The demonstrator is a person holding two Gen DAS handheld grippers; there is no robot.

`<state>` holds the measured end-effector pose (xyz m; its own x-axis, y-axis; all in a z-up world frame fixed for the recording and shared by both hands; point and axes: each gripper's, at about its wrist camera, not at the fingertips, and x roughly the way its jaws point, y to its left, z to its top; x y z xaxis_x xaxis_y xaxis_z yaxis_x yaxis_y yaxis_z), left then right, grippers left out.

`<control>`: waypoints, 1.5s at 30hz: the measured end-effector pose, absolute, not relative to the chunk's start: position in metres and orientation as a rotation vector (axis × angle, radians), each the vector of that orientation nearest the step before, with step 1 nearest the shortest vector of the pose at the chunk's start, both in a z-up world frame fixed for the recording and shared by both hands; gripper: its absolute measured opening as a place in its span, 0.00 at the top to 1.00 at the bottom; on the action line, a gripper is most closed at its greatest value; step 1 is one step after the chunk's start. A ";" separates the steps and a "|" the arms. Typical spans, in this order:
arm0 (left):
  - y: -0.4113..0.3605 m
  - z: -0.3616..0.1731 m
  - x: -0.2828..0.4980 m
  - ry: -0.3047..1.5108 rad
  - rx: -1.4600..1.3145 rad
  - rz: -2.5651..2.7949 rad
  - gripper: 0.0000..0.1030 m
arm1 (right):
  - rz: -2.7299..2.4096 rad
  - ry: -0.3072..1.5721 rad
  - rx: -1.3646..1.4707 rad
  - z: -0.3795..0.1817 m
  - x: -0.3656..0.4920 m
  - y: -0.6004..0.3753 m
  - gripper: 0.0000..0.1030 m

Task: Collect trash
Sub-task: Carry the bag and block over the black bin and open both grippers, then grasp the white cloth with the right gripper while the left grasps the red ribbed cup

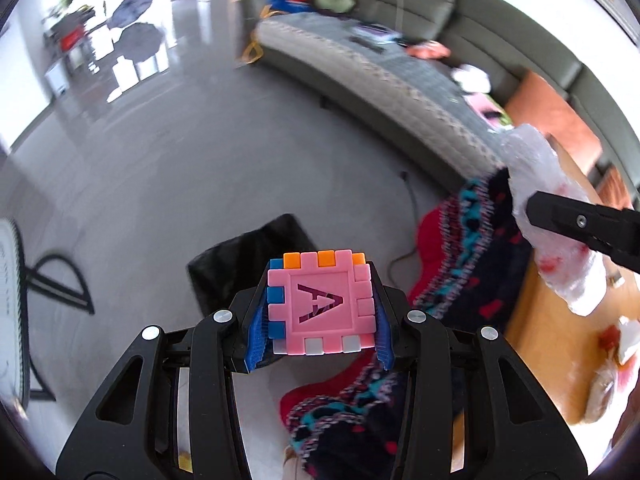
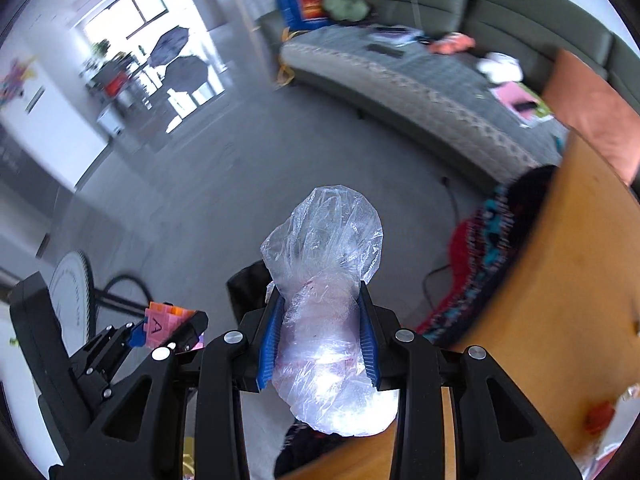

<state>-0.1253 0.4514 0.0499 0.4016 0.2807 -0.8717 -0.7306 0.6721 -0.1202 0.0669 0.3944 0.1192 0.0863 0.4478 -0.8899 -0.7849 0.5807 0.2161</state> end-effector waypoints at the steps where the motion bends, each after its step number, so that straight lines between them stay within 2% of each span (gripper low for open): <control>1: 0.461 0.049 -0.133 0.956 -0.551 0.699 0.60 | 0.961 1.157 -0.366 0.118 0.061 0.404 0.65; 5: 0.489 0.043 -0.150 0.963 -0.567 0.752 0.60 | 1.030 1.175 -0.371 0.111 0.043 0.442 0.62; 6: 0.495 0.042 -0.152 0.969 -0.566 0.759 0.51 | 1.044 1.177 -0.373 0.111 0.041 0.452 0.49; 7: 0.503 0.040 -0.155 0.984 -0.563 0.772 0.36 | 1.035 1.169 -0.387 0.110 0.039 0.463 0.39; 8: 0.507 0.039 -0.155 0.992 -0.557 0.793 0.05 | 1.027 1.153 -0.394 0.112 0.036 0.466 0.29; 20: 0.516 0.034 -0.157 0.998 -0.547 0.817 0.06 | 1.015 1.144 -0.389 0.115 0.035 0.469 0.29; 29: 0.491 0.051 -0.143 0.971 -0.524 0.763 0.06 | 0.964 1.136 -0.324 0.126 0.056 0.421 0.29; 39: 0.421 0.080 -0.086 0.948 -0.429 0.614 0.06 | 0.853 1.109 -0.228 0.146 0.095 0.329 0.29; 45: 0.349 0.089 -0.035 0.963 -0.353 0.467 0.06 | 0.735 1.081 -0.171 0.156 0.131 0.250 0.28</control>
